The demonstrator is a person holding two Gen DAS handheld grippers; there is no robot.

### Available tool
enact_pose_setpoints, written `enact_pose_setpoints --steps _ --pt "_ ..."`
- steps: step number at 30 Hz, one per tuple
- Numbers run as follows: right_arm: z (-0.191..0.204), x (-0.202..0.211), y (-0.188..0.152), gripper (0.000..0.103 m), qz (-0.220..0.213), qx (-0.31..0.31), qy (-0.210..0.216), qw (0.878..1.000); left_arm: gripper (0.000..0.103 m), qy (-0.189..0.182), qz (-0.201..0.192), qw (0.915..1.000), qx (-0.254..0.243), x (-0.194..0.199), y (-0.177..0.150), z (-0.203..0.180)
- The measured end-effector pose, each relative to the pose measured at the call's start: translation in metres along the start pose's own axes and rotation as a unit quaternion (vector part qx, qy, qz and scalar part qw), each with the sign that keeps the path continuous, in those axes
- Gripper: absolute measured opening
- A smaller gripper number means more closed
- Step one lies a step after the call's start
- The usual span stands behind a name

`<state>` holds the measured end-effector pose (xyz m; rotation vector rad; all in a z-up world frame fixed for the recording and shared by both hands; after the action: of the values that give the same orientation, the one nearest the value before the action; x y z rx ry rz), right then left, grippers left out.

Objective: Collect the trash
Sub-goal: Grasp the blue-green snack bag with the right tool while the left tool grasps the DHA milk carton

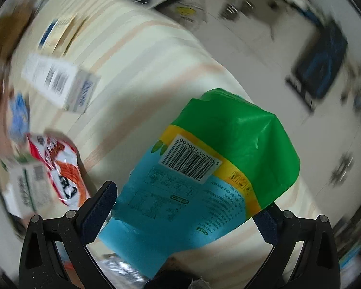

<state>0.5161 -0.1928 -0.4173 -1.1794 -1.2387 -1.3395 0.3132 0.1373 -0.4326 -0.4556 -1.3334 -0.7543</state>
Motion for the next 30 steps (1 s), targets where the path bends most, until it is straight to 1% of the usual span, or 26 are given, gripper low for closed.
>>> enact_pose_setpoints --steps 1,2,3,4,6,8,9,10,11,13,14,15,16,17,18,20,21,23,24,25,26,28,30 --pt "0.007 -0.001 0.004 0.103 -0.003 0.019 -0.009 1.0 0.103 -0.002 0.002 1.0 -0.001 -0.002 0.001 -0.002" --pt "0.018 -0.001 0.008 0.101 -0.009 0.059 -0.02 0.998 0.103 -0.007 0.006 1.0 -0.004 -0.005 0.002 -0.004" --pt "0.026 -0.002 0.01 0.098 -0.013 0.087 -0.028 0.996 0.103 -0.012 0.01 0.9999 -0.007 -0.008 0.003 -0.006" --pt "0.035 -0.002 0.012 0.097 -0.016 0.129 -0.038 0.991 0.103 -0.019 0.013 0.9997 -0.008 -0.009 0.004 -0.008" --pt "0.051 -0.003 0.01 0.097 -0.015 0.202 -0.052 0.978 0.103 -0.035 0.019 0.9991 -0.012 -0.013 0.004 -0.012" --pt "0.064 0.0 0.005 0.097 -0.024 0.279 -0.07 0.957 0.103 -0.052 0.024 0.9982 -0.017 -0.016 0.005 -0.017" --pt "0.068 0.002 0.002 0.097 -0.031 0.304 -0.079 0.949 0.103 -0.061 0.028 0.9976 -0.019 -0.018 0.006 -0.019" --pt "0.069 0.004 0.0 0.103 -0.036 0.317 -0.083 0.944 0.103 -0.066 0.031 0.997 -0.023 -0.02 0.007 -0.022" --pt "0.069 0.005 -0.001 0.103 -0.039 0.322 -0.083 0.942 0.103 -0.069 0.034 0.9966 -0.028 -0.022 0.007 -0.025" --pt "0.066 0.01 -0.006 0.103 -0.034 0.3 -0.063 0.951 0.103 -0.076 0.037 0.9957 -0.036 -0.027 0.011 -0.03" --pt "0.063 0.013 -0.006 0.103 -0.031 0.27 -0.047 0.961 0.1 -0.078 0.039 0.9954 -0.039 -0.029 0.014 -0.032" --pt "0.058 0.016 -0.005 0.103 -0.033 0.248 -0.038 0.968 0.098 -0.081 0.038 0.9951 -0.042 -0.031 0.017 -0.033" --pt "0.055 0.019 -0.005 0.103 -0.035 0.221 -0.027 0.974 0.088 -0.084 0.034 0.9949 -0.043 -0.033 0.023 -0.032" --pt "0.052 0.021 -0.005 0.103 -0.037 0.192 -0.02 0.981 0.075 -0.084 0.032 0.9949 -0.045 -0.034 0.026 -0.033" --pt "0.048 0.021 -0.004 0.103 -0.04 0.173 -0.017 0.984 0.069 -0.083 0.032 0.9949 -0.048 -0.035 0.031 -0.034" --pt "0.045 0.017 -0.001 0.103 -0.037 0.132 -0.013 0.991 0.051 -0.086 0.029 0.9947 -0.049 -0.035 0.037 -0.032" --pt "0.041 0.013 -0.001 0.103 -0.032 0.114 -0.014 0.993 0.051 -0.085 0.027 0.995 -0.047 -0.034 0.04 -0.032" --pt "0.037 -0.002 -0.003 0.103 -0.009 0.085 -0.02 0.996 0.05 -0.084 0.022 0.9952 -0.045 -0.035 0.044 -0.028" --pt "0.037 -0.01 -0.004 0.103 0.005 0.079 -0.011 0.997 0.05 -0.08 0.022 0.9955 -0.046 -0.035 0.044 -0.026" --pt "0.025 -0.006 -0.007 0.096 0.011 0.078 -0.007 0.997 0.05 -0.079 0.022 0.9956 -0.046 -0.035 0.041 -0.023" --pt "0.026 -0.008 -0.01 0.089 0.013 0.085 -0.008 0.996 0.05 -0.079 0.023 0.9956 -0.046 -0.036 0.039 -0.02" --pt "0.023 -0.007 -0.008 0.087 0.0 0.115 -0.019 0.993 0.05 -0.077 0.026 0.9957 -0.045 -0.039 0.035 -0.017" --pt "0.026 -0.005 -0.015 0.087 -0.011 0.155 -0.034 0.987 0.05 -0.079 0.021 0.9956 -0.045 -0.043 0.037 -0.018"
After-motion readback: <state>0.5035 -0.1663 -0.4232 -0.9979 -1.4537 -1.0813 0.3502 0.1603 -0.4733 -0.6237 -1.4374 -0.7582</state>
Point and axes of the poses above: each gripper's, at about its wrist camera, not at the fingertips, and x roughly against the way its jaws point, z to its left, y to its top, the point moved 8 cm from there along -x, roughly the way its jaws point, and after that the axes turned 3 degrees about -z, right-handed, at the moved point
